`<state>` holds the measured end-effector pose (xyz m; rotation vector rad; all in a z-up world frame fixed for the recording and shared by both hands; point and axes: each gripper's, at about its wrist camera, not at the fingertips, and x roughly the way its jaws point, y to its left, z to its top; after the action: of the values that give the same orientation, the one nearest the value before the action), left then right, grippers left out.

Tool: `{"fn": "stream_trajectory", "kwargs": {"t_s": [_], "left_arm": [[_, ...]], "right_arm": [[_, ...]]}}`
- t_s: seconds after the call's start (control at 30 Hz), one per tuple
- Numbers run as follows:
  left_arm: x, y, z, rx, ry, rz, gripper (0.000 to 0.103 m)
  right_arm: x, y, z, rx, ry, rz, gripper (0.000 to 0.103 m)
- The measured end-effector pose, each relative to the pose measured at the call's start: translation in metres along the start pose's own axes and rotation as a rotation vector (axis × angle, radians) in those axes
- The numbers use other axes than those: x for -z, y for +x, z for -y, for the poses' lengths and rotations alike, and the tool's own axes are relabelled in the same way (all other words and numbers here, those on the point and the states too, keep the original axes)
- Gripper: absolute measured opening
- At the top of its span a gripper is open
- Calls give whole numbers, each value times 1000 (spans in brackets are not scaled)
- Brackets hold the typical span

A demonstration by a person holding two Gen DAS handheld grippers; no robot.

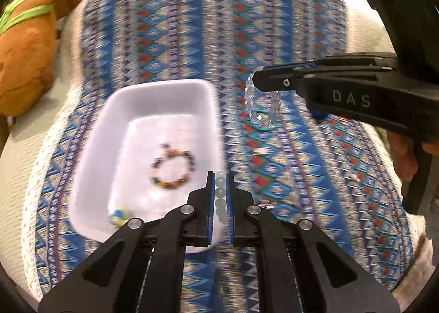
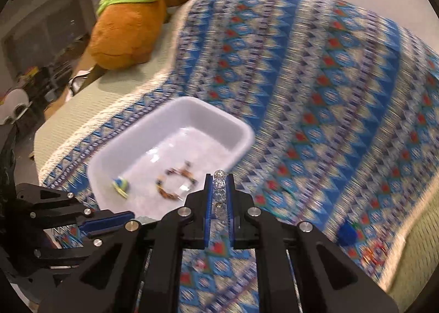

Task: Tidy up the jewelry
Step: 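Move both bracelets over the white tray and open both tools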

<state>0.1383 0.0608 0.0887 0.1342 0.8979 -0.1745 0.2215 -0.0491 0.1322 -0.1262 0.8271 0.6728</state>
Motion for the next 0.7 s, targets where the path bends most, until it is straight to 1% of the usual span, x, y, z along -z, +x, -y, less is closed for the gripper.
{"fn": "stream_trajectory", "kwargs": {"t_s": [0.17, 0.23, 0.33, 0.47, 0.5, 0.53, 0.57, 0.6, 0.67, 0.7], "left_arm": [[7, 12, -34, -63, -35, -21, 8], [10, 14, -43, -77, -43, -29, 8], [15, 22, -53, -98, -57, -43, 8], [19, 30, -64, -103, -81, -67, 10], [19, 32, -66, -99, -88, -78, 24], [19, 34, -67, -96, -95, -93, 59], [19, 35, -69, -94, -105, -106, 75], [19, 34, -70, -94, -118, -108, 88], [19, 27, -67, -95, -121, -79, 88], [18, 23, -63, -103, -110, -66, 88]], "right_arm": [[-20, 33, -30, -73, -38, -28, 10], [-25, 41, -38, -84, -49, -36, 11], [-27, 53, -44, -92, -57, -47, 11], [-28, 64, -44, -106, -52, -76, 11], [-27, 67, -43, -118, -51, -94, 12], [-26, 69, -42, -121, -52, -112, 31], [-25, 69, -40, -122, -53, -125, 47], [-24, 66, -38, -126, -52, -124, 69], [-22, 54, -31, -120, -39, -99, 70], [-20, 41, -22, -99, -19, -72, 70]]}}
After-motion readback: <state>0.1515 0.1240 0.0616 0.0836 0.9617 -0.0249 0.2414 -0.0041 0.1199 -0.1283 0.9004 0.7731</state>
